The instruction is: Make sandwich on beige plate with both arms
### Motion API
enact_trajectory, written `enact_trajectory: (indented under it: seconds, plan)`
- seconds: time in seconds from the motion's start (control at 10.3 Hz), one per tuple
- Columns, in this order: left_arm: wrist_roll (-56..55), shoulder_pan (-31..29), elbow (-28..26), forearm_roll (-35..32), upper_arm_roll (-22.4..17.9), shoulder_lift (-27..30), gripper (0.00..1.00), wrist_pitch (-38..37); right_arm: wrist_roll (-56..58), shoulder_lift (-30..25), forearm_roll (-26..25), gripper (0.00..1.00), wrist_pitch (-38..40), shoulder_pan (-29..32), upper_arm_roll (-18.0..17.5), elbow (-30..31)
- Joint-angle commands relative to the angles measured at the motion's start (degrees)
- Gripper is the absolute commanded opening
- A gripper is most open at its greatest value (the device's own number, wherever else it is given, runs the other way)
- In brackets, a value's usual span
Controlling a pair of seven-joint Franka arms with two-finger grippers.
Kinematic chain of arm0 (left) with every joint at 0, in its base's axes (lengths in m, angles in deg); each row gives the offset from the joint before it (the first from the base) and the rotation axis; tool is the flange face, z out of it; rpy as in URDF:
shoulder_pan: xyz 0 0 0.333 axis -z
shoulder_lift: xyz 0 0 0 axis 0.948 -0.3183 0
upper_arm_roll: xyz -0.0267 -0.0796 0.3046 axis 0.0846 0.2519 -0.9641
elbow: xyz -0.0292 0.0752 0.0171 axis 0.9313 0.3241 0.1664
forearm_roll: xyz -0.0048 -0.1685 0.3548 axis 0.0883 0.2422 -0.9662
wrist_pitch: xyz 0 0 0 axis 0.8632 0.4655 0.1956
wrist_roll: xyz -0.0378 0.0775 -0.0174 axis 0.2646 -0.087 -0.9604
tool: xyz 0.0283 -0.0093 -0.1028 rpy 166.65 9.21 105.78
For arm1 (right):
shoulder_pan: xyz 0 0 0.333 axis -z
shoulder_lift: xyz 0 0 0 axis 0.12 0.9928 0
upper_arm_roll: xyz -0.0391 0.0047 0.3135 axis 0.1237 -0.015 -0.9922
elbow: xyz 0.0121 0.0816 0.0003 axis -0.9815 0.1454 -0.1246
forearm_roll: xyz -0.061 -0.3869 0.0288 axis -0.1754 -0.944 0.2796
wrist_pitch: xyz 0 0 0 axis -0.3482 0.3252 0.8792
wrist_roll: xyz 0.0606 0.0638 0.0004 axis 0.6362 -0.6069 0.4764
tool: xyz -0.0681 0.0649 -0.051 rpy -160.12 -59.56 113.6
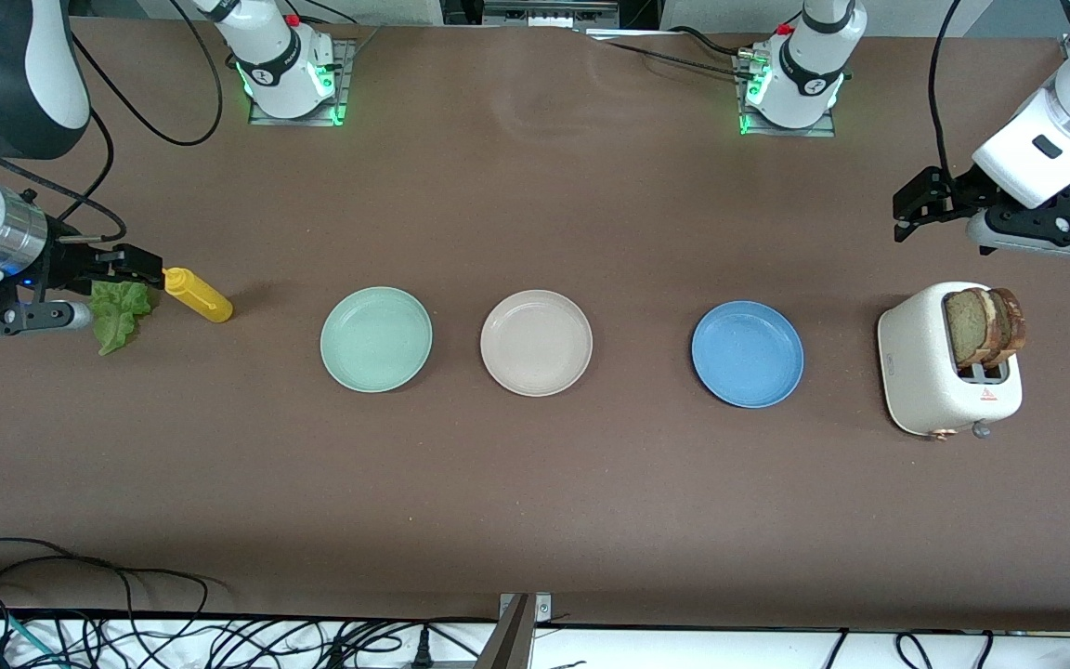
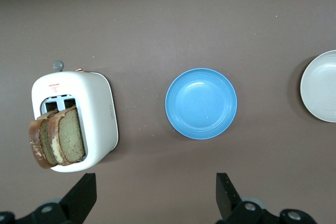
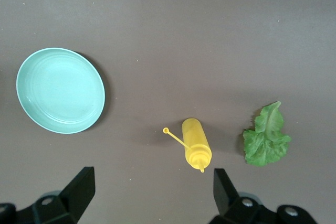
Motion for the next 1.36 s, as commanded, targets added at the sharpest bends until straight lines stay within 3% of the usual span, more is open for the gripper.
enact_trajectory:
  seconds: [0.0, 1.27]
  plan:
    - [-0.7, 0.1, 1.0, -1.1, 0.4, 0.1, 1.0, -0.9, -0.1, -0.8, 0.1, 1.0, -0.3, 0.2, -0.1, 0.6]
    - [0.2, -0.3, 0.7, -0.7, 0.2, -0.6, 1.0, -0.9, -0.1, -0.7, 0.3, 1.0, -0.4, 0.2, 0.0, 0.5]
